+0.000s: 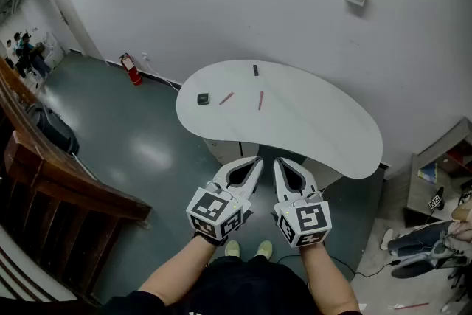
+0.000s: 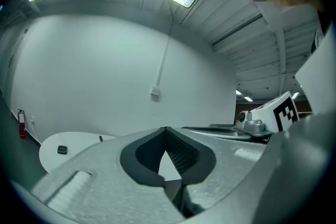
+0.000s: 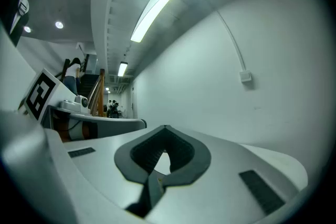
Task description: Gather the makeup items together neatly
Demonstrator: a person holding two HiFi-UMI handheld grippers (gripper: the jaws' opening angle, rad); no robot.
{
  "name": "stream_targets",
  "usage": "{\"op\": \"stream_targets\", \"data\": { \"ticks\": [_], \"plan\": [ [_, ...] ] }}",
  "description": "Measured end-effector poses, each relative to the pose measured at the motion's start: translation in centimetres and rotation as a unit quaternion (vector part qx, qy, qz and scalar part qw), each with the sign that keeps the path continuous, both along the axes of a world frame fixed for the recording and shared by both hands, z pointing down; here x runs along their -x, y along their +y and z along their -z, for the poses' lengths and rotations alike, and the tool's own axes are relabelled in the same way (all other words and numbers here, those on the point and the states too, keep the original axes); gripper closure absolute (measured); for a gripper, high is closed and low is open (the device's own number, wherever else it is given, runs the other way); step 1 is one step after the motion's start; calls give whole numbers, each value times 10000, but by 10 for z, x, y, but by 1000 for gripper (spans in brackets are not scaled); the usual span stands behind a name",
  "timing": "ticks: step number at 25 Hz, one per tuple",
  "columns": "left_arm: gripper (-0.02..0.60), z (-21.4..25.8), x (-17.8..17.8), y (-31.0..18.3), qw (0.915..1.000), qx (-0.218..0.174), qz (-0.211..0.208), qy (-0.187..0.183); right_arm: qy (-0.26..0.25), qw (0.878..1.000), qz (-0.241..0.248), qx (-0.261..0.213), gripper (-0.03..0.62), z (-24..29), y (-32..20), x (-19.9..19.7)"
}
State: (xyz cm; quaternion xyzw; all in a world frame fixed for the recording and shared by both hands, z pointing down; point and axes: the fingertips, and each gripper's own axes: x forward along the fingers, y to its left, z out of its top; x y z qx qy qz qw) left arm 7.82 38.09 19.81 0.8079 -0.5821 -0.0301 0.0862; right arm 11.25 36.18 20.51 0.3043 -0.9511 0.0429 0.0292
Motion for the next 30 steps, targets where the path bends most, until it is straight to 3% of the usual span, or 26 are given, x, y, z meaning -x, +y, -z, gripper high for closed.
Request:
{"op": "stream_targets", "data": {
  "ticks": [8,30],
  "plan": [
    [574,0,-4,-9,10000,-44,1,-20,-12,9999,12,-107,582,2,-7,-3],
    [574,-16,-10,-16,9993,96,348,-59,-466,9983,174,318,580,-7,-16,-16]
  ]
}}
